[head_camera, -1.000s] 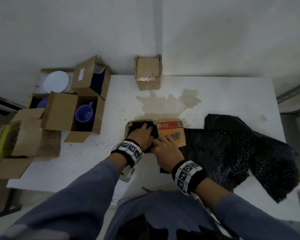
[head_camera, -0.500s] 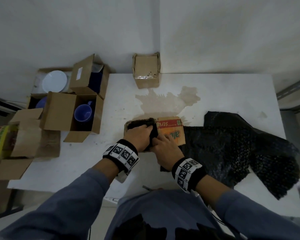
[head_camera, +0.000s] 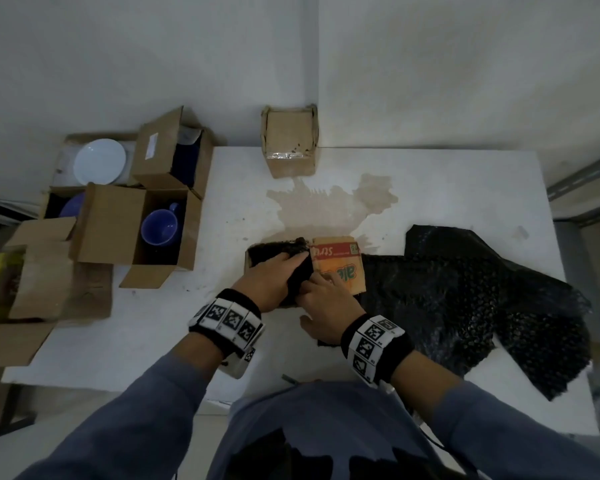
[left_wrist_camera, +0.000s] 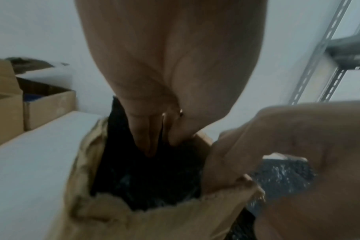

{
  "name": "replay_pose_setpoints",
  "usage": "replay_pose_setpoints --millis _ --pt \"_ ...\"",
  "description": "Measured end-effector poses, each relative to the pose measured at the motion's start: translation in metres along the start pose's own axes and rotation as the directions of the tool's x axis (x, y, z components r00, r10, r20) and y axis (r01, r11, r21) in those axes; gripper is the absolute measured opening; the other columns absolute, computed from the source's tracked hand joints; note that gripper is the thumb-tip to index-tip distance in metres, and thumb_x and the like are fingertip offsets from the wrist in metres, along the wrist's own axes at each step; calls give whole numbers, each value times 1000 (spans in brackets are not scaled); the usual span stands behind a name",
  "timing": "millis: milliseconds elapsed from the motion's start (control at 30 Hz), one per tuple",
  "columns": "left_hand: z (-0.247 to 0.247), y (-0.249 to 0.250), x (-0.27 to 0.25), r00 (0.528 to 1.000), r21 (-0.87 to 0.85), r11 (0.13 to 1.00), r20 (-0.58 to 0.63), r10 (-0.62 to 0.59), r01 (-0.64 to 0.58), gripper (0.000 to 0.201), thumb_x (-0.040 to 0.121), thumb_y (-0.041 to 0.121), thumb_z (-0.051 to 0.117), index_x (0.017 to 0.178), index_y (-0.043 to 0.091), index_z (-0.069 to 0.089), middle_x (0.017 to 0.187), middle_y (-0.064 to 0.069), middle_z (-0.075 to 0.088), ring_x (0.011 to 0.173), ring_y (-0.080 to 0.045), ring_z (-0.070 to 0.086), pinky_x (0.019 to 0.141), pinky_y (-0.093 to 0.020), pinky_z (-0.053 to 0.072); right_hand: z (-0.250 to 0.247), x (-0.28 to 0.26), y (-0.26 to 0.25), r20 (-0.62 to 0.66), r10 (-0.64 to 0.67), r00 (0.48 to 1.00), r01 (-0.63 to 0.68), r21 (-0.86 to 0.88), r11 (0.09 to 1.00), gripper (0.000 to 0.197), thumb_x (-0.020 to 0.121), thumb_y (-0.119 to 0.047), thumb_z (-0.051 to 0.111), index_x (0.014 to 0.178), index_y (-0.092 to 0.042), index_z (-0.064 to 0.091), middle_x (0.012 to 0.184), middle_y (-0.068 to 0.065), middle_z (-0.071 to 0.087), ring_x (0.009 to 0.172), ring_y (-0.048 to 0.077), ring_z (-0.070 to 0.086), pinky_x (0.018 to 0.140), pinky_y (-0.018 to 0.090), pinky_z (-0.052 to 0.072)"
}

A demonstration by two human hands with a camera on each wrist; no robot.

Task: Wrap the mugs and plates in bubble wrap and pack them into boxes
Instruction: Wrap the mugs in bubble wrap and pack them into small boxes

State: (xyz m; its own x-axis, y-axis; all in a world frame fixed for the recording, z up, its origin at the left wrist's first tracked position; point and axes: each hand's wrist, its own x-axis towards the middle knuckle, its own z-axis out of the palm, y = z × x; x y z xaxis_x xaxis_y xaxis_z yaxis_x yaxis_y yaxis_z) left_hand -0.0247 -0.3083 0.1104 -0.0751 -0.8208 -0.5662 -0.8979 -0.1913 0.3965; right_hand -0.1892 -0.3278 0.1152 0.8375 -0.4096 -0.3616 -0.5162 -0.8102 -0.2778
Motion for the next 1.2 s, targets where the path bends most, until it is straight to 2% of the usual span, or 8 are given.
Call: replay_pose_setpoints --millis 167,333,467,633,833,933,1033,1200 --pt "-5 -9 -26 992 76 996 -119 -34 44 47 94 9 51 139 19 46 132 -6 48 110 -31 56 85 -47 52 -24 4 -10 -38 104 994 -96 172 980 35 91 -23 50 122 -8 56 117 10 53 111 32 45 87 39 37" --pt "-1 -5 -17 991 139 982 -55 -123 130 49 90 5 55 137 8 40 135 -14 41 109 -35 56 79 -45 53 -39 38 -13 230 255 939 -309 239 920 48 94 -25 53 135 -3 40 129 17 47 115 36 51 80 40 45" --pt "0 -5 -5 992 208 971 -74 -104 117 55 92 23 62 139 8 40 135 -14 46 114 -32 55 80 -38 47 -39 60 -9 324 328 888 -409 225 884 47 93 -26 55 132 -3 42 123 19 53 108 36 55 82 41 51" --pt "-3 -10 5 992 169 980 -91 -87 101 45 96 20 52 138 8 41 130 -15 54 110 -31 59 83 -38 48 -34 67 -7 361 368 857 -486 328 810 68 89 -20 58 145 -6 20 107 17 55 85 32 57 64 36 48" --pt "-7 -14 8 994 197 978 -98 -50 68 46 96 21 49 138 6 41 123 -14 62 106 -31 63 80 -37 48 -38 85 -9 437 385 813 -523 260 811 58 97 -23 52 145 -4 28 121 20 57 88 31 57 67 34 44" --pt "-13 -14 14 996 246 967 -65 -53 67 37 97 24 48 131 8 49 121 -11 64 106 -28 63 83 -37 49 -47 96 -8 493 376 785 -527 211 823 45 102 -24 47 143 -8 40 138 17 51 116 33 55 88 36 47" --pt "-25 -16 23 992 182 979 67 -110 97 32 100 22 46 126 10 59 123 -11 64 108 -28 62 89 -38 49 -52 98 -5 560 388 732 -605 273 748 37 104 -19 41 140 -14 47 142 12 49 108 24 53 106 36 44" --pt "-48 -22 26 969 -84 982 197 -149 168 31 99 14 42 120 6 64 120 -15 64 101 -29 61 83 -36 50 -54 93 -7 573 427 700 -696 413 587 23 93 -18 53 112 -9 62 102 15 67 83 33 70 76 51 60"
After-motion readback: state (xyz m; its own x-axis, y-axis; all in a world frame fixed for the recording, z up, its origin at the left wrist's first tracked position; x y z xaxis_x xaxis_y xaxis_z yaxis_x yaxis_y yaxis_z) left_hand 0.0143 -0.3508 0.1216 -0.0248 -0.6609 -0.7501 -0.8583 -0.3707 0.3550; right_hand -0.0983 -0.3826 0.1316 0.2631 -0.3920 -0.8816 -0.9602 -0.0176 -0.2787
